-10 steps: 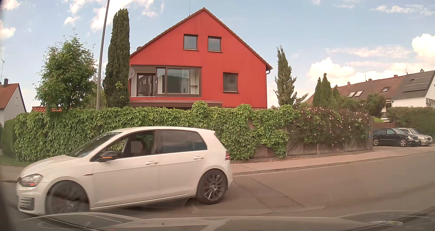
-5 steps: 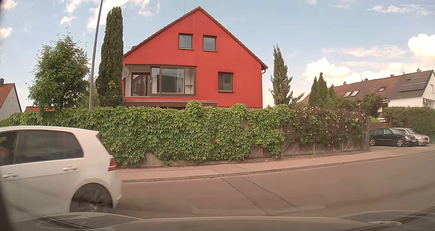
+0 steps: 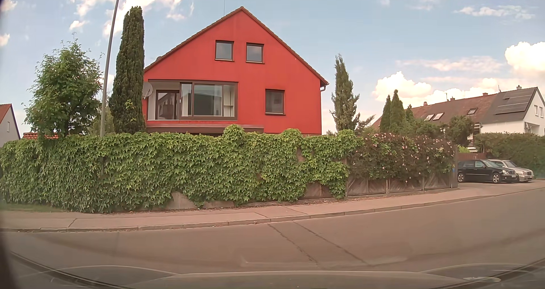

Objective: Follow the waypoints while adhering to traffic rules and regulations

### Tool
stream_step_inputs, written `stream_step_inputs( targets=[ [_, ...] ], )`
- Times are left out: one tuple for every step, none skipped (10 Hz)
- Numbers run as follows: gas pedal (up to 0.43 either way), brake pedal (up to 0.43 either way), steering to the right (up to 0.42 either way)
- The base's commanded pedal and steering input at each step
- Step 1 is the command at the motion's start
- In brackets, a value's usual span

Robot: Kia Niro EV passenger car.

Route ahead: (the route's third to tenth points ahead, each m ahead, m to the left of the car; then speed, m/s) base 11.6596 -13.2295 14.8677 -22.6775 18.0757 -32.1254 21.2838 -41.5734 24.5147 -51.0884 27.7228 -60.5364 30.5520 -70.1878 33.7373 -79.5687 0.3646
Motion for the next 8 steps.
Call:
stream_step_inputs(
  targets=[
    [0.0, 0.14, 0.514],
    [0.0, 0.128, 0.534],
    [0.0, 0.128, 0.537],
    [0.0, 0.122, 0.546],
    [0.0, 0.128, 0.565],
    [0.0, 0.128, 0.58],
    [0.0, 0.14, 0.584],
    [0.0, 0.14, 0.588]
  ],
)
